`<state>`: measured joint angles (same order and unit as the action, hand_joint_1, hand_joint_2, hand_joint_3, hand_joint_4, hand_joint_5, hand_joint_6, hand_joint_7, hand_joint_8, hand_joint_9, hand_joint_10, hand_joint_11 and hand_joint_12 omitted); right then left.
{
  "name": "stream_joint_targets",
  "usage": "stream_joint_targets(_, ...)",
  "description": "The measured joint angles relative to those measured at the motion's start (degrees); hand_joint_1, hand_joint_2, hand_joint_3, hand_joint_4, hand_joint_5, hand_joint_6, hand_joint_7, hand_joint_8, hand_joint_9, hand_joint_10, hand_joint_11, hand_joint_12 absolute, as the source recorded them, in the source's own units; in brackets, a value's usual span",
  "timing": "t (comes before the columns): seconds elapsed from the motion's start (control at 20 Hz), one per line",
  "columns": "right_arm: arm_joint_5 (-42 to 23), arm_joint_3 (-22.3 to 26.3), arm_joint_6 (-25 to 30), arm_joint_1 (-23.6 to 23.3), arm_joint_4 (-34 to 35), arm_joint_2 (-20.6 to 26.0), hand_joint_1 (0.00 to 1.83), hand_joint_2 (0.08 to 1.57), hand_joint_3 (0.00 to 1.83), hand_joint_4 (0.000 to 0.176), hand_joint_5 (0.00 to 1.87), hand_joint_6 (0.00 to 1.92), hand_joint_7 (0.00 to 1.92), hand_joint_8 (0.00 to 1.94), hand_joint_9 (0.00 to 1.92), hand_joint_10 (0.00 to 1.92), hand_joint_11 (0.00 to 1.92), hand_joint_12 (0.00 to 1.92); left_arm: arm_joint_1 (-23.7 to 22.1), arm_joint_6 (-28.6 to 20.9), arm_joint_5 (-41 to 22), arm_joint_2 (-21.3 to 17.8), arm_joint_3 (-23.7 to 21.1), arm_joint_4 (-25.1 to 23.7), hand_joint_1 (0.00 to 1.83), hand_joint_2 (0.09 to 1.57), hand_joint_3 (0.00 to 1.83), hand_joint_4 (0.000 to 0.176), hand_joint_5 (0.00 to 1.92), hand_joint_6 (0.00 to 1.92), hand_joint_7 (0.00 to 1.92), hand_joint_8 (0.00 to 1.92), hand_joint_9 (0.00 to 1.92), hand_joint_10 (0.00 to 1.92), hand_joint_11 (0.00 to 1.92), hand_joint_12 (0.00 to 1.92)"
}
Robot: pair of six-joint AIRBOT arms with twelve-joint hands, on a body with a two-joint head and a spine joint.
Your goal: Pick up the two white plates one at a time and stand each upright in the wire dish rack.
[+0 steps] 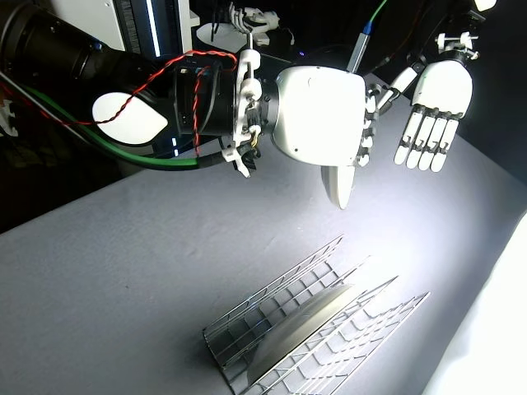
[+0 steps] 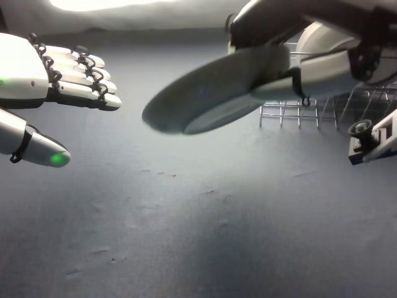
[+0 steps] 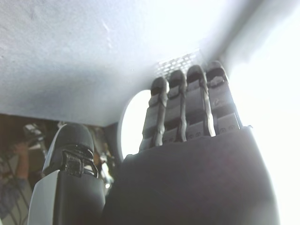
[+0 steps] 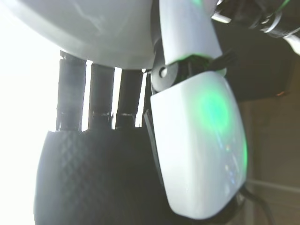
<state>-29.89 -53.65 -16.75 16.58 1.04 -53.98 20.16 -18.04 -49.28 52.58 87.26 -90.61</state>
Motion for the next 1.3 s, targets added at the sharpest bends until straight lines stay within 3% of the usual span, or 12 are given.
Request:
stream_joint_targets(0.3,0.5,0.1,0.1,-1.8,8.8,0.7,1.39,1.07,0.0,0.0,1.01,1.0,1.11,0.63,1.05,0.97,1.02,1.08,0.0,0.0,0.4,0.0,0.0,-0.1,0.0,1.23,0.0,0.0,0.12,0.0,0.1,0.0,0.05,0.0,0.01,0.01)
stream_joint_targets(0.45,1.7,-0.2,0.1,-2.5,13.8,1.2,1.39,1.06,0.0,0.0,1.0,1.02,1.15,0.59,1.03,0.97,1.02,1.07,0.0,0.0,0.6,0.0,0.0,0.0,0.0,1.23,0.0,0.0,0.1,0.0,0.08,0.0,0.02,0.0,0.0,0.0)
stream_joint_targets(0.55,1.9,-0.5,0.1,-2.9,16.4,1.7,1.38,1.08,0.0,0.0,0.97,1.06,1.07,0.69,1.02,1.02,0.99,1.09,0.1,0.0,0.7,0.0,0.0,0.0,0.0,1.23,0.0,0.0,0.12,0.01,0.11,0.01,0.06,0.01,0.02,0.01)
stream_joint_targets(0.85,2.0,-2.5,0.2,-2.9,19.1,2.5,1.38,1.09,0.0,0.0,0.95,1.12,1.05,0.71,1.01,1.03,0.98,1.1,0.4,0.0,0.8,0.0,-0.2,-0.3,0.0,1.23,0.0,0.0,0.14,0.01,0.11,0.01,0.06,0.01,0.03,0.01)
stream_joint_targets(0.9,2.0,-3.1,0.1,-2.9,19.3,2.6,1.39,1.07,0.0,0.0,0.99,1.05,1.11,0.6,1.06,0.96,1.04,1.06,0.4,0.0,0.9,0.0,-0.2,-0.3,0.0,1.24,0.0,0.0,0.15,0.01,0.13,0.01,0.07,0.01,0.04,0.02)
stream_joint_targets(1.0,2.1,-4.4,0.2,-2.7,19.5,2.9,1.38,1.08,0.0,0.0,0.98,1.09,1.11,0.62,1.01,0.99,1.01,1.06,0.4,0.0,1.1,0.0,-0.2,-0.3,0.0,1.23,0.0,0.0,0.13,0.0,0.11,0.0,0.05,0.0,0.02,0.01)
stream_joint_targets(1.3,2.6,-6.6,0.2,1.6,19.5,3.3,1.39,1.06,0.0,0.0,1.0,1.02,1.14,0.58,1.05,0.97,1.03,1.08,0.4,0.0,1.5,0.1,-1.0,-0.2,0.0,1.24,0.0,0.0,0.09,0.01,0.07,0.01,0.02,0.01,0.0,0.0)
